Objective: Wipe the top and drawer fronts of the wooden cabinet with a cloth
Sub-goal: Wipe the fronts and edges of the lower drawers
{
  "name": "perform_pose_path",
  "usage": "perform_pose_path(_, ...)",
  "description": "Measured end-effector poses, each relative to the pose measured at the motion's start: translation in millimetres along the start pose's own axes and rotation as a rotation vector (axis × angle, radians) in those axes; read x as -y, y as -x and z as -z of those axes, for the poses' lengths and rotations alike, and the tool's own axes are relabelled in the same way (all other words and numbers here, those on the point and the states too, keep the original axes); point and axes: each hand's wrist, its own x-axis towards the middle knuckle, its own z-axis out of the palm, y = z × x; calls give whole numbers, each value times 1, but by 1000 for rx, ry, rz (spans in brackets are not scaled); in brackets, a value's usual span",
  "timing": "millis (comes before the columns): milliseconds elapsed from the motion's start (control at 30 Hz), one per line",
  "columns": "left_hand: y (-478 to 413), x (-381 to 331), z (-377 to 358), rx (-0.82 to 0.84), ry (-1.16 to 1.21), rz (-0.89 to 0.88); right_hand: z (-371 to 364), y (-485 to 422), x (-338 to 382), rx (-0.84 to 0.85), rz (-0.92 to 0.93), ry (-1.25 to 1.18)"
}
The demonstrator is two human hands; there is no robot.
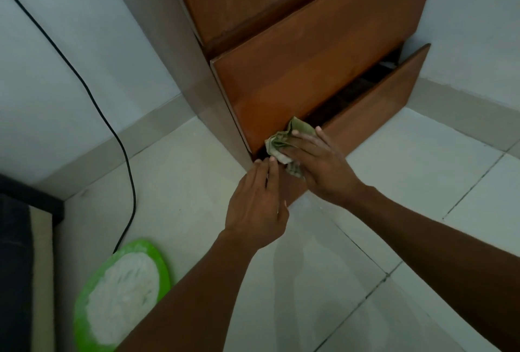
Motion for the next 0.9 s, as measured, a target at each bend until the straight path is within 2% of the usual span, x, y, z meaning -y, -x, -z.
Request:
perform_pose_path(100,-1,-6,0,12,-23,-41,-3,1,-10,50,52,86)
perform_pose_path(167,-6,-10,2,35,-60,-80,-1,-1,-29,15,25,87)
perform_pose_path(433,-18,-11,9,174,-202,-85,42,-10,-118,-110,-233,27)
perform_pose_path(567,-19,-13,15,180,-292,-106,62,-27,-122,-268,-505,-31)
perform_pose_path(633,-22,-11,16,153,-336,-140,57,-22,-97,-376,-448,-44)
perform_pose_path(767,-39,-6,17,83,-413,-247,15,11,-36,-223,-104,-120)
perform_pose_path(900,-71,-16,23,57,-490,-378,12,2,-77,-188,-145,-26)
